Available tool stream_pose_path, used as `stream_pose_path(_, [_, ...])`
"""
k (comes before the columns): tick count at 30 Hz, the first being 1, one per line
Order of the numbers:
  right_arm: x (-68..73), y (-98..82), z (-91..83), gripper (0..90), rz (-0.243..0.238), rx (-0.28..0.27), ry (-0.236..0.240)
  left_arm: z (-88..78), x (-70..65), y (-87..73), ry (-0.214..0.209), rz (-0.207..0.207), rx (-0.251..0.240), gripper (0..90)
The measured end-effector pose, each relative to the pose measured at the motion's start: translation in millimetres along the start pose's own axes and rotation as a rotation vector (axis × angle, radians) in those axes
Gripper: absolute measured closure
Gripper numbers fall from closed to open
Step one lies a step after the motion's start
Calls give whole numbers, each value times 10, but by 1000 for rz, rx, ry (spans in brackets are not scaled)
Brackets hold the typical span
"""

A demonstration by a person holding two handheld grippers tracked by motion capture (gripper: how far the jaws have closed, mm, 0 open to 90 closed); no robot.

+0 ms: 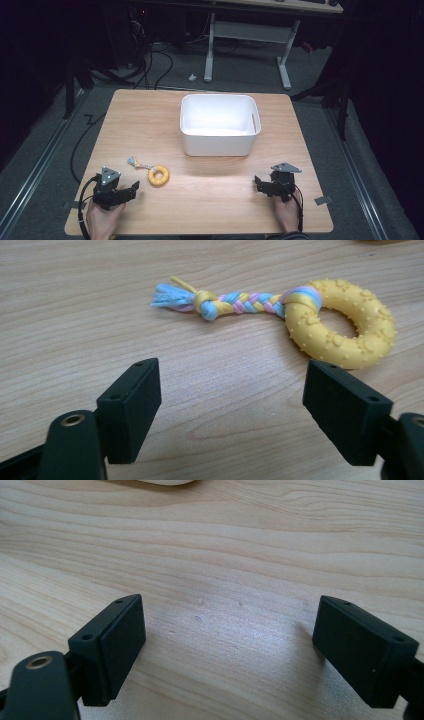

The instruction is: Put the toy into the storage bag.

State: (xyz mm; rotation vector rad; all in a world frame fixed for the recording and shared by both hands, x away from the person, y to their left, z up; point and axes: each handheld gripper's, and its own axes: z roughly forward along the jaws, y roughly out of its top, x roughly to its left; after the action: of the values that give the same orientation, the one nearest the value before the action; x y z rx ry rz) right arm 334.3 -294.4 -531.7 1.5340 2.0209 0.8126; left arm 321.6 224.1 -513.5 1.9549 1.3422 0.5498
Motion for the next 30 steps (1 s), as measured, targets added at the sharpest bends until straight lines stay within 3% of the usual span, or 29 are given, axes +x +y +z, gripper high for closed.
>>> stream_pose_path(7, [1, 0, 0, 136, -3, -1, 1, -67, -68, 101, 3, 36, 5, 249])
stream_pose_path(10, [2, 0, -1, 137, -6, -1, 2, -74, -117, 157, -28, 50, 26, 255])
stream_pose_path(17, [3, 0, 1, 137, -10, -4, 5, -63, -216, 258, -53, 80, 54, 268])
stream_pose_path(25, [13, -2, -2, 137, -9, 0, 7, 33, -378, 450, -64, 161, 100, 265])
stream_pose_path(30, [16, -2, -2, 137, -10, -1, 10, 95, -417, 520, -84, 162, 120, 266])
